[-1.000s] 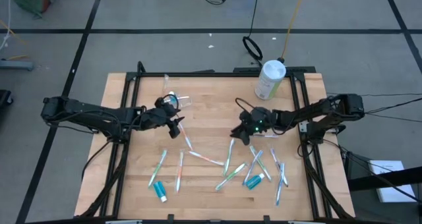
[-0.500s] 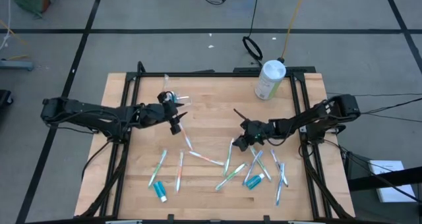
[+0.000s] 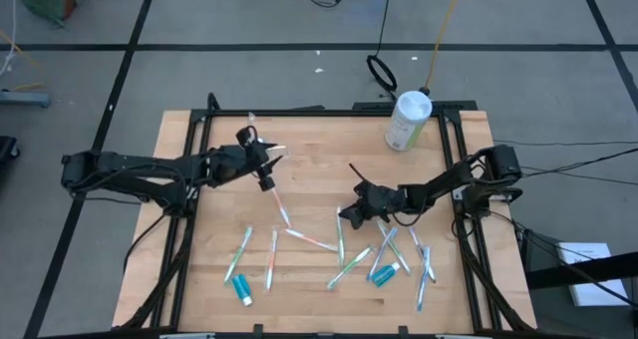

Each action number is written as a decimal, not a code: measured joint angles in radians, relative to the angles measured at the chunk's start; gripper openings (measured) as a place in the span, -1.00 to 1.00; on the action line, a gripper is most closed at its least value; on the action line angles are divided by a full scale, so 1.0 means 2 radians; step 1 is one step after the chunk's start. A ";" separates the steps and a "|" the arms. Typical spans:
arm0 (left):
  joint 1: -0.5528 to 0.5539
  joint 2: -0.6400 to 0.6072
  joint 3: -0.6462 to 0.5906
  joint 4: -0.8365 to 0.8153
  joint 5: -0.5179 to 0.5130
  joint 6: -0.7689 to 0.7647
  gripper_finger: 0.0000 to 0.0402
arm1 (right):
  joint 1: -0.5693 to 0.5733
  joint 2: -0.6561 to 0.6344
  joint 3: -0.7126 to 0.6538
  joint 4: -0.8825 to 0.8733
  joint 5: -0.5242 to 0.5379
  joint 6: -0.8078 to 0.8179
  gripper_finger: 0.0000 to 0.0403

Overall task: Pick & Place toothbrushing station
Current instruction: Put the green toothbrush into the transparent organizer

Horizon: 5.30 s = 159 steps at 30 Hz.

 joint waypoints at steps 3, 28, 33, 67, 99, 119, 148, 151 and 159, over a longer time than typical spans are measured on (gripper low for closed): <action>0.010 0.000 0.000 0.005 0.000 0.000 -0.12 | -0.001 -0.003 0.000 0.000 0.009 -0.002 -0.81; 0.022 0.000 0.000 0.011 0.002 -0.027 -0.12 | 0.012 -0.001 0.044 -0.046 0.022 -0.083 0.02; 0.022 0.000 0.000 0.011 0.002 -0.027 -0.12 | 0.014 -0.003 0.121 -0.206 0.023 -0.104 -0.02; -0.014 -0.146 0.001 0.023 -0.193 0.056 -0.12 | -0.110 0.039 0.229 0.147 0.068 -0.508 -1.00; -0.024 -0.186 0.001 -0.019 -0.202 -0.032 -0.12 | -0.175 0.218 0.438 0.230 0.065 -0.632 -1.00; -0.024 -0.185 0.001 -0.067 -0.197 -0.086 -0.12 | -0.168 0.211 0.438 0.026 0.036 -0.615 -1.00; -0.110 -0.071 0.000 -0.461 0.250 -0.514 -0.12 | -0.154 0.127 0.432 -0.209 0.036 -0.596 -0.32; -0.142 -0.027 0.000 -0.443 0.263 -0.561 -0.12 | -0.153 0.127 0.432 -0.214 0.036 -0.596 -0.31; -0.214 0.060 0.000 -0.379 0.312 -0.620 -0.12 | -0.153 0.127 0.432 -0.215 0.036 -0.596 -0.30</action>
